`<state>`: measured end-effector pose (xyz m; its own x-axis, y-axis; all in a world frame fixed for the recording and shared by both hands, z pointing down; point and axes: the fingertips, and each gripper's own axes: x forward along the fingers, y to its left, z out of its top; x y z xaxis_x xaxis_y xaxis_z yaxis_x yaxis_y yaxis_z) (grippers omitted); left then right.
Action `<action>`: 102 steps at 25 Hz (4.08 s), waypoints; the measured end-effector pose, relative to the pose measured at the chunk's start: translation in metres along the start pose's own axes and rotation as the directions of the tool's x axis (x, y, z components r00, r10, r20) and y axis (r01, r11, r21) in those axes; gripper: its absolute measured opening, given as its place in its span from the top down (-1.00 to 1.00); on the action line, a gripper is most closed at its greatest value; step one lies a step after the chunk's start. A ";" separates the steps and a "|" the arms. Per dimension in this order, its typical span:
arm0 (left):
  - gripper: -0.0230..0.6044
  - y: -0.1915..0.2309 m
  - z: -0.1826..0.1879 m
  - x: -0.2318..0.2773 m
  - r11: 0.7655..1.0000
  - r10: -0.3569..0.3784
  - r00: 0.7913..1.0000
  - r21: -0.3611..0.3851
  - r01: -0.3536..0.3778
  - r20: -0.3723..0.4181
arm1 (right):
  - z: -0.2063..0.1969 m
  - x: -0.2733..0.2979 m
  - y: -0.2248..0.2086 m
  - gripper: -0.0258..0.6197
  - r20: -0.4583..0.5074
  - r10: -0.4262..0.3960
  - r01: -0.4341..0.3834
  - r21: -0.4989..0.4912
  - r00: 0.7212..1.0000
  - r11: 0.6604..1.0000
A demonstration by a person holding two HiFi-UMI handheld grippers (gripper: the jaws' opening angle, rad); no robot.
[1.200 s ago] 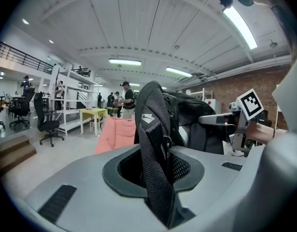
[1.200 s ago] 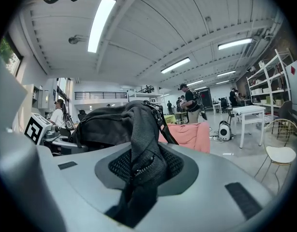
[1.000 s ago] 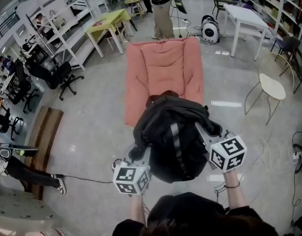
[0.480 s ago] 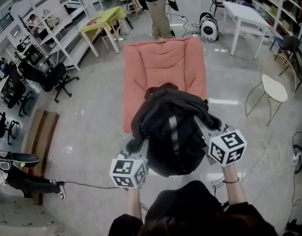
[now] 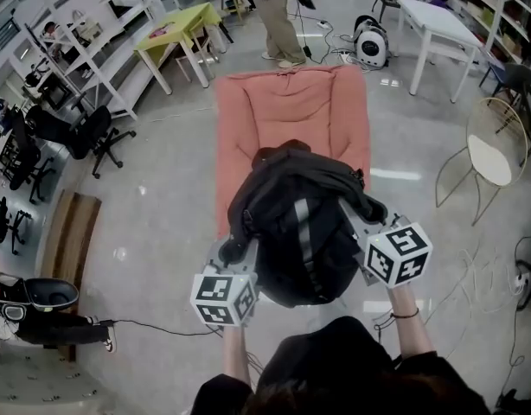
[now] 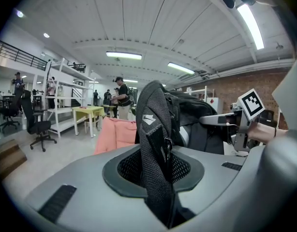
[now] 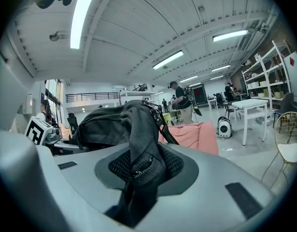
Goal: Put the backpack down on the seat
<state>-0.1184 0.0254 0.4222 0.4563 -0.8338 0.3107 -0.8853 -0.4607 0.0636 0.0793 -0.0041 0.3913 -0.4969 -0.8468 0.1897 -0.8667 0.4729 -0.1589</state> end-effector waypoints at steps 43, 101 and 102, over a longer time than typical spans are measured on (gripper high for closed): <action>0.61 0.169 -0.033 0.277 0.979 0.035 0.959 -0.185 -0.090 -0.281 | -0.035 0.325 -0.142 0.60 -0.264 0.099 -0.064 0.138 0.959 0.988; 0.22 0.324 -0.091 0.451 0.933 0.186 0.942 -0.251 -0.259 -0.280 | -0.113 0.560 -0.232 0.24 -0.348 -0.080 0.127 0.114 0.934 0.985; 0.16 0.323 -0.090 0.450 0.933 0.192 0.941 -0.244 -0.263 -0.280 | -0.112 0.558 -0.232 0.22 -0.338 -0.078 0.125 0.119 0.938 0.985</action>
<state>-0.2073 -0.4717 0.6684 0.2340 -0.7877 0.5699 -0.9683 -0.1363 0.2092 -0.0014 -0.5592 0.6426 -0.4135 -0.7491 0.5175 -0.9104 0.3310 -0.2484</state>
